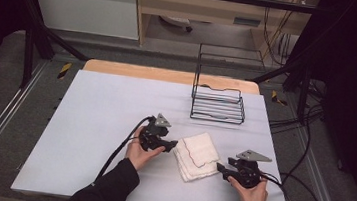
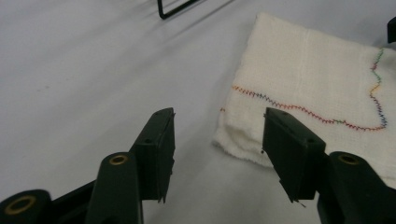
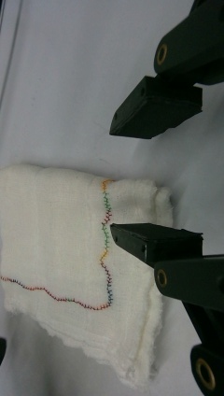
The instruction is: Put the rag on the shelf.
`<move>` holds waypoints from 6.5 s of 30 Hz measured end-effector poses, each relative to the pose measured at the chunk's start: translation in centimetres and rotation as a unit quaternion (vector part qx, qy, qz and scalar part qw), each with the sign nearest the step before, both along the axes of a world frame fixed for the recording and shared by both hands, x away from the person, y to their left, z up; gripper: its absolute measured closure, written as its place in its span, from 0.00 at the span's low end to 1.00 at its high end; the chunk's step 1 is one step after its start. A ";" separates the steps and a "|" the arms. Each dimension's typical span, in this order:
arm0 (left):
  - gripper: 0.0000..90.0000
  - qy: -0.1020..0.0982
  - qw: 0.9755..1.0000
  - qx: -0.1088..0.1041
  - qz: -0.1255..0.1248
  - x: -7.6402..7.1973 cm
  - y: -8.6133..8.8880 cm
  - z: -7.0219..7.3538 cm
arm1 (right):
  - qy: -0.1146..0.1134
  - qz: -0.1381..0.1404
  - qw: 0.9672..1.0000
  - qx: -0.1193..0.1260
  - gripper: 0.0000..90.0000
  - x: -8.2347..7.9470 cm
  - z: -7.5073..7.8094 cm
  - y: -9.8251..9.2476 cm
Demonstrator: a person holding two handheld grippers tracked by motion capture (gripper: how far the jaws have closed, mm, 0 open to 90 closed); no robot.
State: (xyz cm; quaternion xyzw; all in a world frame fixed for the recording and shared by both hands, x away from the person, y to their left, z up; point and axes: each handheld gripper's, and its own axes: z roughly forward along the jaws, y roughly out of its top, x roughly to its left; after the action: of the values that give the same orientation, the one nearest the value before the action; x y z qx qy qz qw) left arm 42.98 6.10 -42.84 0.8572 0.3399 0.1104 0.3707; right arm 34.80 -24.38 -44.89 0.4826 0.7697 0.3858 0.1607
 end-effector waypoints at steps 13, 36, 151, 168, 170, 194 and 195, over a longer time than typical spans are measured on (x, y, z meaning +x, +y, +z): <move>0.89 0.036 0.999 -0.006 -0.028 0.9 -1.2 -1.5 | 0.023 -0.010 1.000 0.017 0.69 0.3 -0.4 0.2; 0.91 0.040 0.999 -0.030 -0.001 -5.0 1.4 -0.7 | 0.016 0.028 0.999 -0.002 0.90 4.0 0.1 1.5; 0.94 -0.075 0.986 -0.144 -0.022 -1.9 0.9 5.0 | -0.112 0.037 0.990 0.071 0.93 0.6 5.4 2.5; 0.94 -0.119 0.973 -0.198 -0.007 -3.7 2.5 7.8 | -0.187 0.049 0.980 0.053 0.93 -0.5 9.7 3.6; 0.95 -0.124 0.972 -0.202 -0.006 -3.8 2.7 8.2 | -0.189 0.049 0.979 0.053 0.93 -0.5 9.9 3.6; 0.95 -0.181 0.954 -0.240 0.006 -3.9 2.4 11.7 | -0.257 0.036 0.964 0.063 0.93 -0.7 13.6 3.6; 0.95 -0.182 0.953 -0.240 0.006 -3.9 2.3 11.9 | -0.259 0.035 0.963 0.063 0.93 -0.7 13.8 3.6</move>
State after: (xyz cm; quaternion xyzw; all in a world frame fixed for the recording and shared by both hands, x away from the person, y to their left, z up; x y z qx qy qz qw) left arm 39.04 8.43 -30.97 0.7059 0.2882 0.1821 0.6208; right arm 34.11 -20.81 -31.10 0.3479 0.6921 0.5512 0.3101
